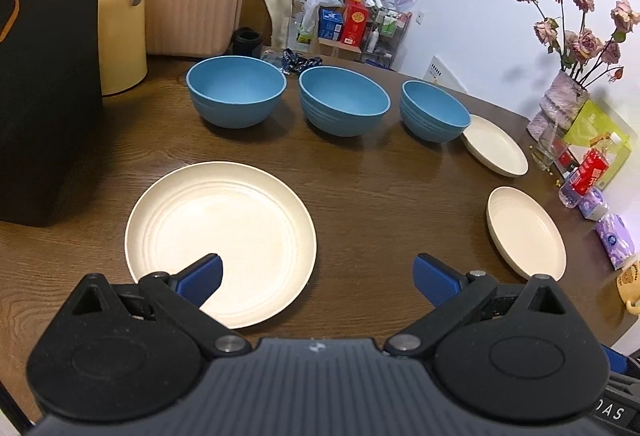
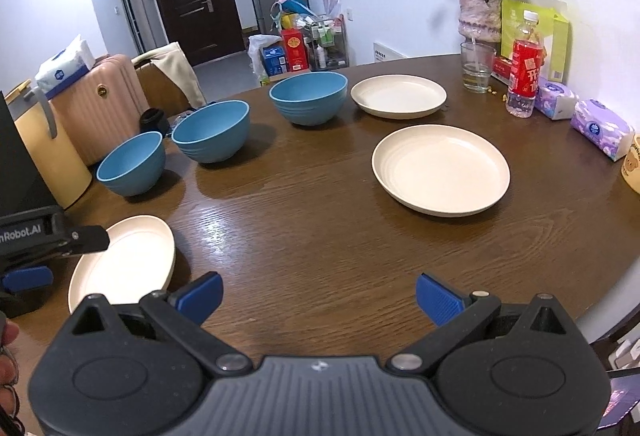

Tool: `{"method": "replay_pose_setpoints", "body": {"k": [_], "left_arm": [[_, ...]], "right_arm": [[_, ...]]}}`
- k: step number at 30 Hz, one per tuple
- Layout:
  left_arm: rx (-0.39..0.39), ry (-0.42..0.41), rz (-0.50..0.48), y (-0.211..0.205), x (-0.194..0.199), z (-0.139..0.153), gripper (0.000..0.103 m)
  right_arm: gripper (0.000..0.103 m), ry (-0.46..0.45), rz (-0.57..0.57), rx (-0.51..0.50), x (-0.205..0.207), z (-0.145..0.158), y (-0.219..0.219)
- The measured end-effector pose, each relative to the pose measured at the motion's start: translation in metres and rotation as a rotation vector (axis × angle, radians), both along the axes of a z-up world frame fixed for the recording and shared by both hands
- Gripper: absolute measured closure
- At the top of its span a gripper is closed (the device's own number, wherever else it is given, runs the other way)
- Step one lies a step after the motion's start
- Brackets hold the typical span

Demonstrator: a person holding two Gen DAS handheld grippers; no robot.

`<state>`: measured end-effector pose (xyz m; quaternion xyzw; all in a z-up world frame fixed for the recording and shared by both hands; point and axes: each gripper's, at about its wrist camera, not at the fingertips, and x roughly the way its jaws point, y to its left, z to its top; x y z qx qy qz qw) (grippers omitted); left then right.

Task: Organize plates and bowls
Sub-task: 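Lift both open tools away from the placed plate, then move the right tool to the next cream plate while the left tool follows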

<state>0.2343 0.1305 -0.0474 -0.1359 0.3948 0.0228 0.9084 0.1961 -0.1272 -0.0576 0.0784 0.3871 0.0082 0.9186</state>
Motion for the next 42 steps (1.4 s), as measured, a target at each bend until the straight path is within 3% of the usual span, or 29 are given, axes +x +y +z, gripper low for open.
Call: {"method": "replay_pose_setpoints", "body": {"k": [19,33,42], "left_arm": [[-0.030,-0.030,0.031,-0.005,0.004,0.002,0.000],[-0.073,-0.063,0.025,-0.051,0.045,0.010,0.000],[-0.059,-0.058,0.006,-0.088,0.079,0.009,0.000]], "right_arm": [[0.000,0.010,0.029,-0.033,0.018,0.002,-0.012],[0.000,0.014,-0.018,-0.067,0.063,0.012,-0.080],[0.001,0.039,-0.046,-0.042,0.098,0.006,-0.127]]}}
